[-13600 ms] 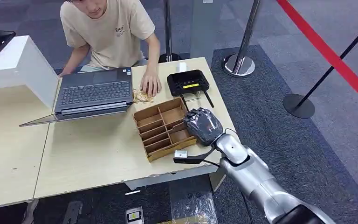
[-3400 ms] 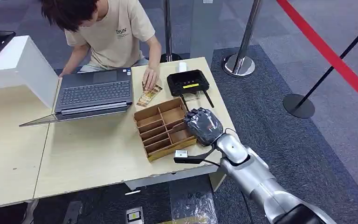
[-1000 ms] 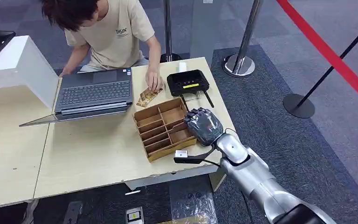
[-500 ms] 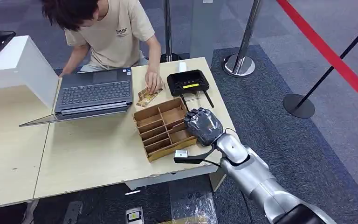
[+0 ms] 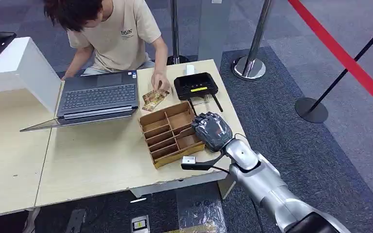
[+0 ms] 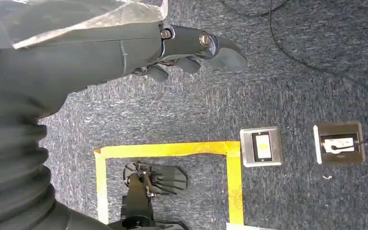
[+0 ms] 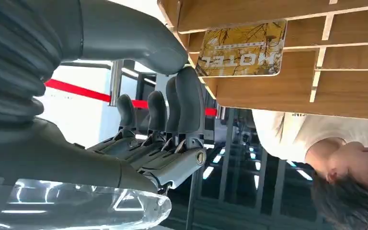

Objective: Pass the card to the sensor for recognition and then transmit it.

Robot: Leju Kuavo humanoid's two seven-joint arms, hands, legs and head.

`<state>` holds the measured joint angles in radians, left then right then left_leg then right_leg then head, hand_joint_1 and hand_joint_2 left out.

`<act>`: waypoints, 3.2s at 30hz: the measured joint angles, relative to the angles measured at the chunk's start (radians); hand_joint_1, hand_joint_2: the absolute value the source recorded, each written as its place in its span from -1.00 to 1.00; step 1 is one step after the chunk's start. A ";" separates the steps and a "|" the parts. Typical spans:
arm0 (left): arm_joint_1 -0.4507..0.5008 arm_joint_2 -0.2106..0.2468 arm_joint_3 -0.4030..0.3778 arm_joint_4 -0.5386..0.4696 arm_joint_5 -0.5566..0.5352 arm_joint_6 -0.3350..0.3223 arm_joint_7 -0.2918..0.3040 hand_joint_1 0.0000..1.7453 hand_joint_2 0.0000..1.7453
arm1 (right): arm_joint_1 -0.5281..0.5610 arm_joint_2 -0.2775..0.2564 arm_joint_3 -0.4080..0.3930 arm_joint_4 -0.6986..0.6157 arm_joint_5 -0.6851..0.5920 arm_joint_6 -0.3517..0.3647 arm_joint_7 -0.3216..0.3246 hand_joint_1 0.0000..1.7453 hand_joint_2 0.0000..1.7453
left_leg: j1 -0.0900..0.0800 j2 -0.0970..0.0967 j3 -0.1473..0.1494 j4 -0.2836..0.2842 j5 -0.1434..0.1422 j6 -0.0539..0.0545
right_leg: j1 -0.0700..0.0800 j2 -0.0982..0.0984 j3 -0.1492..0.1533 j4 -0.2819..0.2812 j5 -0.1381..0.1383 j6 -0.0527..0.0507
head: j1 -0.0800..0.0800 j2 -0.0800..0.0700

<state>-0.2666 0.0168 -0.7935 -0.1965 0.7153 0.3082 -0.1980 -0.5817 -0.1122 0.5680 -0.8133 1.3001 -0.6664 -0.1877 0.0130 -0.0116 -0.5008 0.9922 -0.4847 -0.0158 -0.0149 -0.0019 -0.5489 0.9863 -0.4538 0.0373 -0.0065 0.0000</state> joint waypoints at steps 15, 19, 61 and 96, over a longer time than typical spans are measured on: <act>0.000 0.000 -0.001 0.000 0.000 0.000 0.000 -1.00 1.00 | 0.000 0.000 0.000 0.000 0.000 0.000 0.000 0.30 1.00 | 0.000 0.000 0.000 0.000 0.000 0.000 | 0.000 0.000 0.000 0.000 0.000 0.000 | 0.000 0.000; 0.000 0.000 -0.001 0.000 0.000 0.000 0.000 -1.00 1.00 | 0.000 0.000 0.000 0.000 0.000 0.000 0.000 0.30 1.00 | 0.000 0.000 0.000 0.000 0.000 0.000 | 0.000 0.000 0.000 0.000 0.000 0.000 | 0.000 0.000; 0.000 0.000 -0.001 0.000 0.000 0.000 0.000 -1.00 1.00 | 0.000 0.000 0.000 0.000 0.000 0.000 0.000 0.30 1.00 | 0.000 0.000 0.000 0.000 0.000 0.000 | 0.000 0.000 0.000 0.000 0.000 0.000 | 0.000 0.000; 0.000 0.000 -0.001 0.000 0.000 0.000 0.000 -1.00 1.00 | 0.000 0.000 0.000 0.000 0.000 0.000 0.000 0.30 1.00 | 0.000 0.000 0.000 0.000 0.000 0.000 | 0.000 0.000 0.000 0.000 0.000 0.000 | 0.000 0.000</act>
<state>-0.2666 0.0168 -0.7946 -0.1965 0.7153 0.3082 -0.1980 -0.5817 -0.1122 0.5680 -0.8137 1.3001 -0.6664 -0.1877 0.0130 -0.0116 -0.5006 0.9922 -0.4847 -0.0158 -0.0149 -0.0019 -0.5488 0.9863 -0.4538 0.0373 -0.0065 0.0000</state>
